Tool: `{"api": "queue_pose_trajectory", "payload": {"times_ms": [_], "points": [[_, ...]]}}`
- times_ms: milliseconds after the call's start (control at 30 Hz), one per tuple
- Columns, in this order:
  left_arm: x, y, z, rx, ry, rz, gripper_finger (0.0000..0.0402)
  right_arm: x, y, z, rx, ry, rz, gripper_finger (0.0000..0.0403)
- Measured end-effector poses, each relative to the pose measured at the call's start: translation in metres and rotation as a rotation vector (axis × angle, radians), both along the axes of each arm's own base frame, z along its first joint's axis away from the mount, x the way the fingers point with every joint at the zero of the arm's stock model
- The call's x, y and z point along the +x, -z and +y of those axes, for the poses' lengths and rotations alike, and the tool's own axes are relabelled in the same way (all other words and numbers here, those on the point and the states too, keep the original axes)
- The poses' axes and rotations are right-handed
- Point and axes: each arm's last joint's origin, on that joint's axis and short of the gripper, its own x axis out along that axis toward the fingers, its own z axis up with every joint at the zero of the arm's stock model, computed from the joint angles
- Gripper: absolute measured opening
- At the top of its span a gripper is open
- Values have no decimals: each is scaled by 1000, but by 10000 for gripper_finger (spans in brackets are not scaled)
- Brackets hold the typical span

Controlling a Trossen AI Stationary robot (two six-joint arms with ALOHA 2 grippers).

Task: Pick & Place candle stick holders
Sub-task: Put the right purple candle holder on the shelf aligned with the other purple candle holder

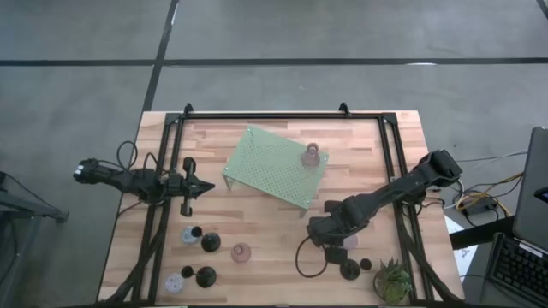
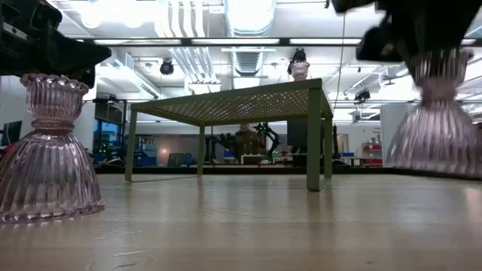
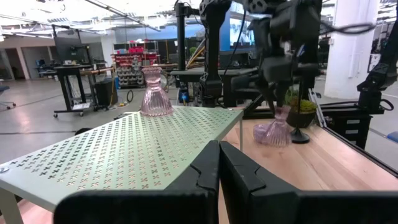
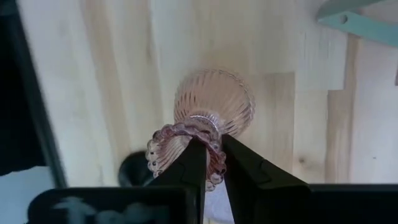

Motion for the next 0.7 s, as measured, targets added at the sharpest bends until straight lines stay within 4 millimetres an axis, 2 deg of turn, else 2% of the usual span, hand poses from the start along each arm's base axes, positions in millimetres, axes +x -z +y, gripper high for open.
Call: {"api": "queue_pose_trajectory", "payload": {"times_ms": [367,700], "points": [[0,0,0,0,0,0,12,13,-67,-19,15,3,-73,38],[0,0,0,0,0,0,12,26,-142,-64,34,35,-299,38]]}}
